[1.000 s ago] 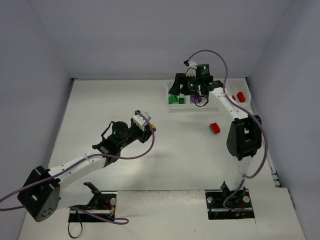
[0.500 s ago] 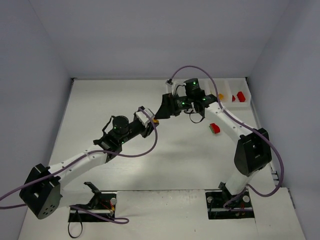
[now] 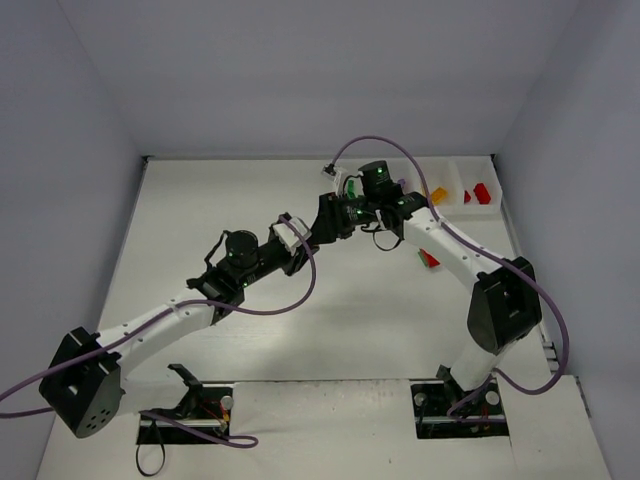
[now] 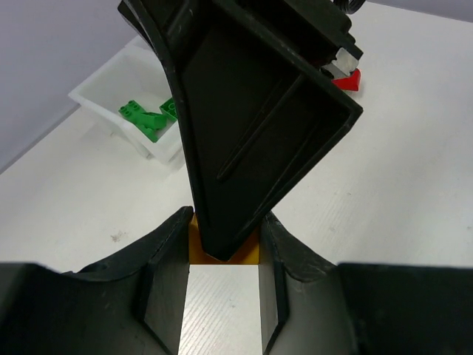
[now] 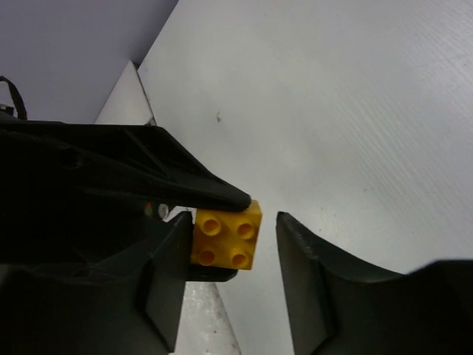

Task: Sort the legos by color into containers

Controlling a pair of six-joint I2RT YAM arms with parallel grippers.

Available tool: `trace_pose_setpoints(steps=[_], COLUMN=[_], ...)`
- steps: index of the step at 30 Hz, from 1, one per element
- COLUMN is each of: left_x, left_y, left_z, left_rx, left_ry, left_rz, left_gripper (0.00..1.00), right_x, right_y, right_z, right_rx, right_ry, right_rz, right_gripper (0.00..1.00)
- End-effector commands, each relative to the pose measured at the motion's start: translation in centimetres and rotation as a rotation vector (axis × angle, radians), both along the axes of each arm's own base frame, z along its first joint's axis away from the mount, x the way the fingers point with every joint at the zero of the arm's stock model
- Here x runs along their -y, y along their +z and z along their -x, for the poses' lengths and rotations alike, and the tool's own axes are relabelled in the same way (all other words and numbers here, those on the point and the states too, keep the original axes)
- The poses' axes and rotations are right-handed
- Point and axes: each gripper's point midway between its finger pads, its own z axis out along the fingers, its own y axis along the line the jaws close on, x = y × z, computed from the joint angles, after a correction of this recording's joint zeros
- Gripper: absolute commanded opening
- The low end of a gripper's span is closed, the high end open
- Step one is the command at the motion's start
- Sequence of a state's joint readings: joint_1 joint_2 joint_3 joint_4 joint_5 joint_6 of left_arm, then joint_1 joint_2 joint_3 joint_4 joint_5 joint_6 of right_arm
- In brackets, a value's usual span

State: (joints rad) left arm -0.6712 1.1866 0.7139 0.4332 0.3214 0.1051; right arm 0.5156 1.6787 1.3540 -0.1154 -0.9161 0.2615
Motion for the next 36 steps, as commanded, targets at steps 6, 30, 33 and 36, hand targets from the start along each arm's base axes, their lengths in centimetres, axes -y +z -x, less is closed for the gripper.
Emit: trace_pose_setpoints(steps=[6,30,33,36], left_x=[0.6,-4.4,-4.2,-4.3], left_y=[4.5,-1.3,-1.5,-2.2], left_z=[-0.9,-0.1,0.0,0.4], left_rx=[0.105,-0.386,-0.42,-0.459], left_ry=[-0.003,0.372,0.378,0.385], left_rz=[0.079,0.095,0.084,0.05], left_gripper=[0.06,0.84,0.83,0.84], right_x=[-0.3,33.3,35.2,35.9], right_y=[2.0,-0.7,-2.1,-3.9], right_z=[0.4,-25.0,-26.9,-28.0], right_rx=[0.082,0.303,0.298,0.273], right_ry=[0.016,-1.387,-1.423,-1.409], right_rz=[-0.034,0.61,0.654,0.673], right_gripper=[0.0,0.0,0.05,0.14])
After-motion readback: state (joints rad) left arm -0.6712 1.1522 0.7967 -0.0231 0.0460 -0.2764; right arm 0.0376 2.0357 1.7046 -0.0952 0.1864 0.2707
